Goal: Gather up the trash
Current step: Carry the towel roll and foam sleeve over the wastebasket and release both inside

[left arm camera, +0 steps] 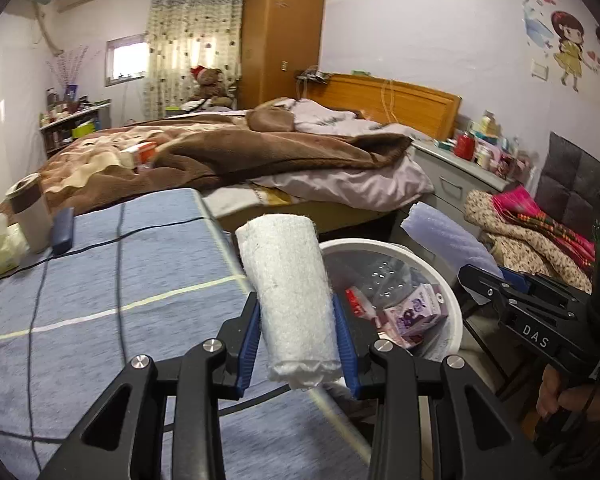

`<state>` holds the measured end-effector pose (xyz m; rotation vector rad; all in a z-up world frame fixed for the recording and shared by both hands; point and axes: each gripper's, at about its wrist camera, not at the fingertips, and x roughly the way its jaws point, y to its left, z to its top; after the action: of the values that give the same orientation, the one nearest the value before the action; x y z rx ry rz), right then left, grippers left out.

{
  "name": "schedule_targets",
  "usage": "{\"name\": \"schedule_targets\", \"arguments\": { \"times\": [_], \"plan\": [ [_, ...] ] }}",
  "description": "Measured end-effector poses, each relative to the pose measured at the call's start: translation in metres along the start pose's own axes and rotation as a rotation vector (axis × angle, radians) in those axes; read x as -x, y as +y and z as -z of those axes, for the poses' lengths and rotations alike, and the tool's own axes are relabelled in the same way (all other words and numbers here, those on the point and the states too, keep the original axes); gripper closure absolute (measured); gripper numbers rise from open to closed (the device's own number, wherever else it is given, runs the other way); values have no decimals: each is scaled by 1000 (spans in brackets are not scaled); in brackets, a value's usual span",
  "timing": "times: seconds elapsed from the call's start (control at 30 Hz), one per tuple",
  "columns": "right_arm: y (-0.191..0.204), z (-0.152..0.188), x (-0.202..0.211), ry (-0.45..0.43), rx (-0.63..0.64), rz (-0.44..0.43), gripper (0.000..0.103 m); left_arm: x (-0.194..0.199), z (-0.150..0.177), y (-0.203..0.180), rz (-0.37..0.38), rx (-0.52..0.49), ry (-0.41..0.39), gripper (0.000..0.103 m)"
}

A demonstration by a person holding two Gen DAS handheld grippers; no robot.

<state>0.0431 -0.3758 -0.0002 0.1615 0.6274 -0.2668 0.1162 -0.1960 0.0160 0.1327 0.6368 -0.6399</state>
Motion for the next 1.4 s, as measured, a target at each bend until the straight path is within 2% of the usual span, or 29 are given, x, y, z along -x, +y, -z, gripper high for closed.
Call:
{"name": "schedule_targets", "arguments": {
  "times": [0.3, 0.63, 0.67, 0.77, 0.8, 0.87, 1.0, 1.4],
  "plan": [
    [-18, 9, -15, 58, -21, 58, 74, -33, -3, -28, 44, -50, 43, 66],
    [-23, 17, -25, 113, -21, 80, 71, -66, 1, -38, 69, -66, 111, 64],
    [-25, 17, -26, 119, -23, 85, 71, -68, 1, -39, 69, -69, 115, 61],
    [-25, 16, -28, 121, -19, 94, 69, -70, 1, -41, 74, -73, 113, 43],
    [-24, 17, -28, 122, -13, 99, 66, -70, 1, -42, 81, -71, 111, 41],
    [-23, 16, -29, 124, -8, 96, 62, -70, 2, -41, 87, -66, 113, 40],
    [-23, 17, -27, 118, -6, 93, 44, -70, 3, -38, 81, -58, 118, 38],
    [-15, 18, -8, 65, -20, 96, 44, -44, 6, -31, 57, -36, 80, 34]
  ]
}}
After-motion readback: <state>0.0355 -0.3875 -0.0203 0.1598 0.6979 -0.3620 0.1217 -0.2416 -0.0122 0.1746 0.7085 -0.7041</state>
